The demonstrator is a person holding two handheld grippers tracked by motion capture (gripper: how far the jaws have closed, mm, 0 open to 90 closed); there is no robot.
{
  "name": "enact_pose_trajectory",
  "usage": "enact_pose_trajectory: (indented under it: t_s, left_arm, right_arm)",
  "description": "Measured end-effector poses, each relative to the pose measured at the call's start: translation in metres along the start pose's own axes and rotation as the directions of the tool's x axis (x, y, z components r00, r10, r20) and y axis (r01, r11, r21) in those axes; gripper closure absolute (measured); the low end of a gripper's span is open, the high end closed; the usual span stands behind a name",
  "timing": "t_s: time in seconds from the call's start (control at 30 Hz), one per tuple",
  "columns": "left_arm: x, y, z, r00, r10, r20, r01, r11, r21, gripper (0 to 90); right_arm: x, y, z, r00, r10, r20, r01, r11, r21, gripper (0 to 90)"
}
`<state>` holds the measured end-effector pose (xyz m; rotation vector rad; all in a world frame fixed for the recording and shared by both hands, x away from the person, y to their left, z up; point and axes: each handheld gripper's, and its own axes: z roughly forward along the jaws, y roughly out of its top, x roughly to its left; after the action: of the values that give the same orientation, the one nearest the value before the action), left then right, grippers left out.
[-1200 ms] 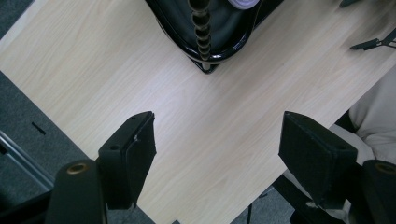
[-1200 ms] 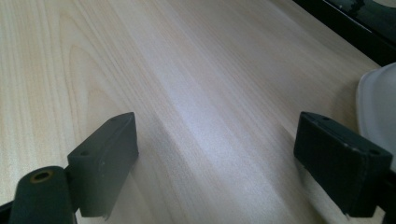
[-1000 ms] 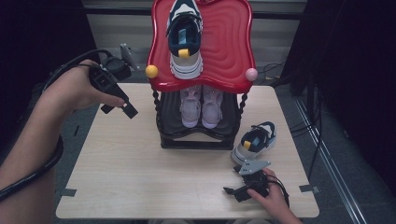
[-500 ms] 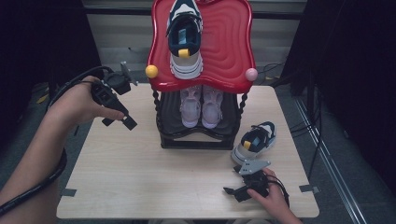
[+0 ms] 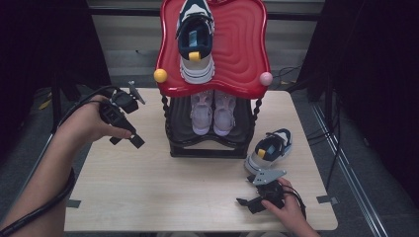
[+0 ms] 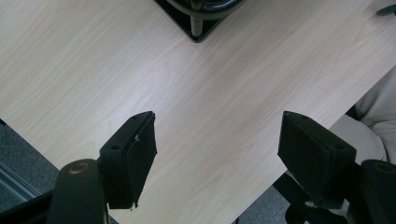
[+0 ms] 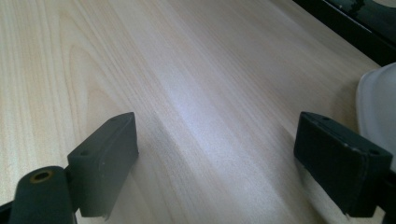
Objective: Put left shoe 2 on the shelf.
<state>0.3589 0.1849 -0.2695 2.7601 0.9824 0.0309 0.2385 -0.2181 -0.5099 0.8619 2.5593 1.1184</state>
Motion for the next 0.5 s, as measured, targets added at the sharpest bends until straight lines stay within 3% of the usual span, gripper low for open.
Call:
enact_pose_trajectory:
  t_s: [0.37,0.5]
  left_arm:
    - [0.001,-0.005,0.03,0.9998,-0.004,0.02,0.004,0.9996,0.028,27.5]
    - [0.001,-0.006,0.039,1.0,-0.003,0.006,0.003,0.9997,0.025,27.6]
  right_arm:
    - [0.0,0.0,0.0,1.0,-0.001,0.0,0.001,1.0,-0.001,13.1]
    - [0.0,0.0,0.0,1.0,0.001,0.0,-0.001,1.0,-0.002,13.1]
